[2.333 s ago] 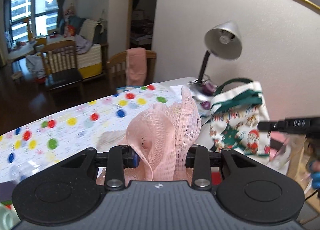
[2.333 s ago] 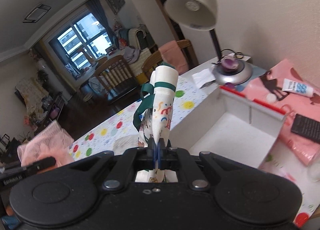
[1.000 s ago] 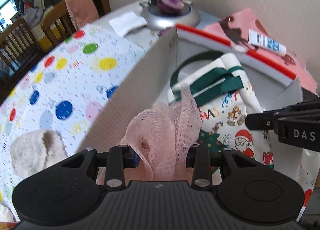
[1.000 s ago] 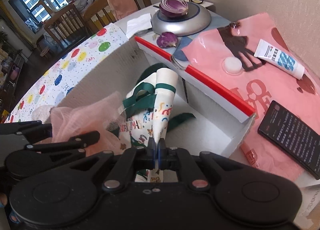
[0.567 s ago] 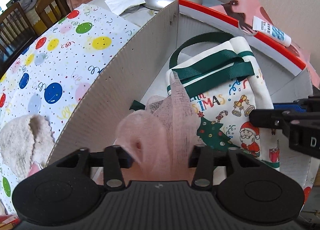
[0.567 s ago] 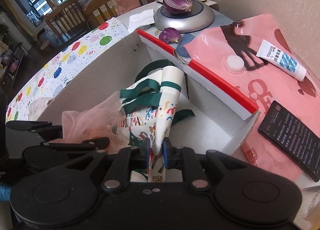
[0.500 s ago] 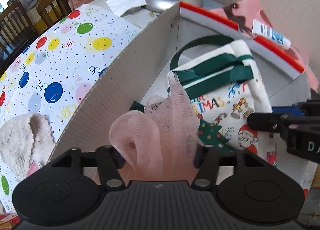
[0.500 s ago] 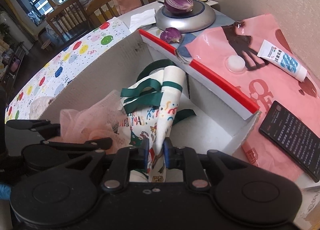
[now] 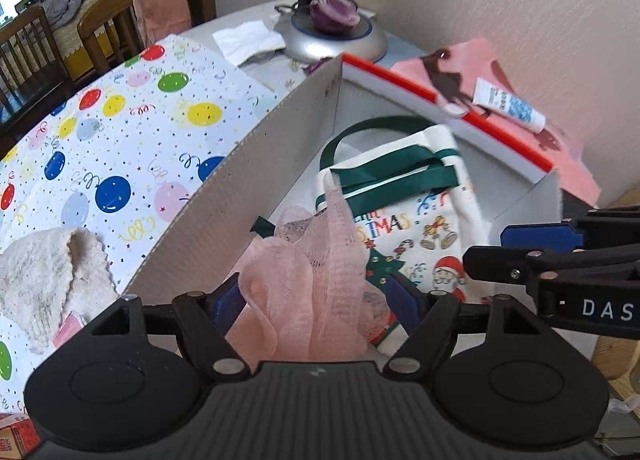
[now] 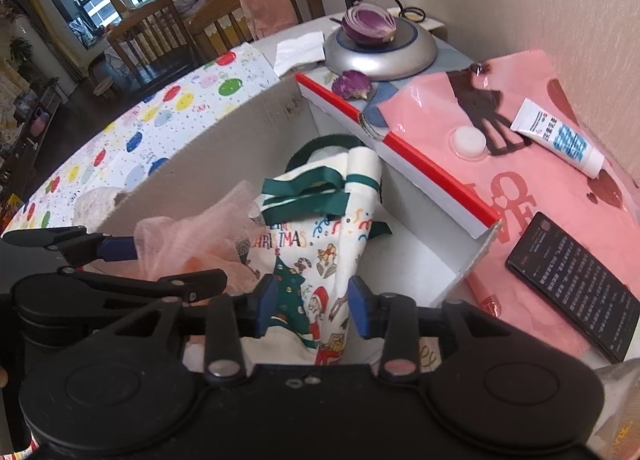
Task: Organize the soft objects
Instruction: 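Lower both items into the box and open both tools, then withdraw both tools from the box back over the table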
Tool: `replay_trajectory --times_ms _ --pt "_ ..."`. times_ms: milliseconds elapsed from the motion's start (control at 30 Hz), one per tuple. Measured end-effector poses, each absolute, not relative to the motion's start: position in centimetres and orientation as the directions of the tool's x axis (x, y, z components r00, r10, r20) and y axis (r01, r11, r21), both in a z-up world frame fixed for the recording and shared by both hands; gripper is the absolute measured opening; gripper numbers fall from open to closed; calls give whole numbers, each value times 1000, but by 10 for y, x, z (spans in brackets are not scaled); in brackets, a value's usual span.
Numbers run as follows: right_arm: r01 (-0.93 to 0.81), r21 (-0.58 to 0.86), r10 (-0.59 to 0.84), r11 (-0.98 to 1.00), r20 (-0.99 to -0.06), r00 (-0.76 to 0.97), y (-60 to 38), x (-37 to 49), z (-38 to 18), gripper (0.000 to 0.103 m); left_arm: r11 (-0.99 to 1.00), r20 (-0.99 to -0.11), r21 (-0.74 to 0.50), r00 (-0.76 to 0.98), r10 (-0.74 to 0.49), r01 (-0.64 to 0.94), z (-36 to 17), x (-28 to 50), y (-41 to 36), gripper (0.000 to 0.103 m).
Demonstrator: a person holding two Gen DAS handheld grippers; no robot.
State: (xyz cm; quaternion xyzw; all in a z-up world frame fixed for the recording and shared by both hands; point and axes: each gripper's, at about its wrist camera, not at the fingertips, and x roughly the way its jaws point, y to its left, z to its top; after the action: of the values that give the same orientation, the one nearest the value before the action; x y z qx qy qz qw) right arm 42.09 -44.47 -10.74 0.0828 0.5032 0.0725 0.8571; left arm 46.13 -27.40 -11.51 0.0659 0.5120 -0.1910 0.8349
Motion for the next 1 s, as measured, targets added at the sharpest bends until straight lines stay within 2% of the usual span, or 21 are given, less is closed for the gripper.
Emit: replay_trajectory --times_ms 533,1000 --pt "-109 217 239 970 -769 592 -418 373 -52 64 898 -774 -135 522 -359 418 -45 396 -217 76" --pt "-175 209 272 962 -685 676 -365 314 -10 73 894 -672 -162 617 -409 417 2 321 -131 76"
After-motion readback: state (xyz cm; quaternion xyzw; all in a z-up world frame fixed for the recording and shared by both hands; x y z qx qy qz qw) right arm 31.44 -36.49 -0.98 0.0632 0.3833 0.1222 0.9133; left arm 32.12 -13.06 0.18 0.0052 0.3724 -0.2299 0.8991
